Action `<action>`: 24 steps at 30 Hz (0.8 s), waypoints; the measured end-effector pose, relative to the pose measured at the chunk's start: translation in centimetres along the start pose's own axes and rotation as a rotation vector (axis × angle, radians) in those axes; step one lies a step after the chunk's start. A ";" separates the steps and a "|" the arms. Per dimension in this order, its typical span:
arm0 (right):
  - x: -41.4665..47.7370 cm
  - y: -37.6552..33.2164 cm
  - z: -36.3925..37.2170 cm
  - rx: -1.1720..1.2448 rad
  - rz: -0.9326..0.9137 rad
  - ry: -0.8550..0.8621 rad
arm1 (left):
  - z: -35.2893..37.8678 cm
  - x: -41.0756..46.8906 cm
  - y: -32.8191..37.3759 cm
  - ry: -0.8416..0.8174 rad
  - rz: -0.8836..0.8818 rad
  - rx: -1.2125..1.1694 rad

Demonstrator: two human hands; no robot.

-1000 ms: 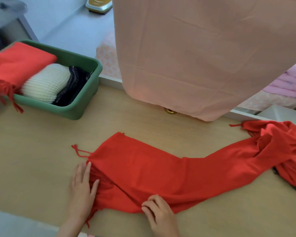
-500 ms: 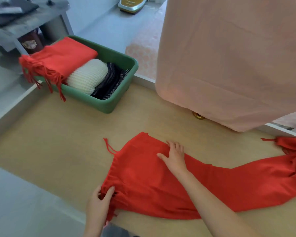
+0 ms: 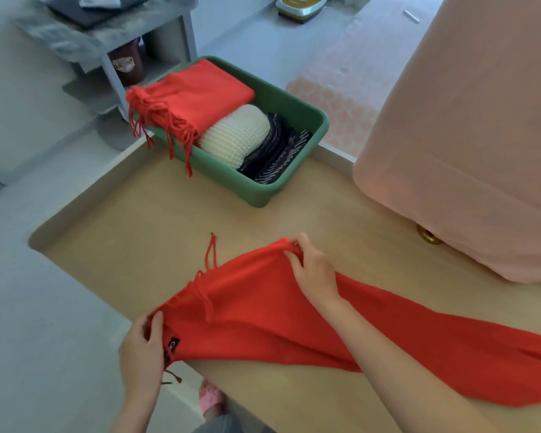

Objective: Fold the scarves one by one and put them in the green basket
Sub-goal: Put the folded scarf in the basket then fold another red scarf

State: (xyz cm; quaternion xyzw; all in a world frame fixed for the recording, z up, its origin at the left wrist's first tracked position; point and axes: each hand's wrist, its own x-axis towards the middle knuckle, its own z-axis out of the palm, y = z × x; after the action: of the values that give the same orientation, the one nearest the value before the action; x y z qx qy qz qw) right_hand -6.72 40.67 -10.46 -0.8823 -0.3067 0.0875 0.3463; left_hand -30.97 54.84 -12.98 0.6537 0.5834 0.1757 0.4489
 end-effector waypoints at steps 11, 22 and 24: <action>3.4 -2.6 5.6 0.006 0.546 -0.248 | -2.5 6.0 -0.6 -0.210 -0.035 0.192; 9.4 -9.9 11.2 0.248 0.128 -0.151 | -6.1 10.0 -0.1 0.066 0.096 0.031; 10.9 -12.3 12.2 0.229 0.066 -0.094 | -7.0 11.9 0.7 0.135 0.154 0.076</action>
State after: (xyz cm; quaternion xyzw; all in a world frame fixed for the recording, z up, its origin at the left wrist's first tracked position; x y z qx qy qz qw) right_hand -8.37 61.06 -10.75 -0.8414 -0.2813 0.1748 0.4270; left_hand -32.75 68.53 -12.21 0.7000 0.5665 0.2309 0.3686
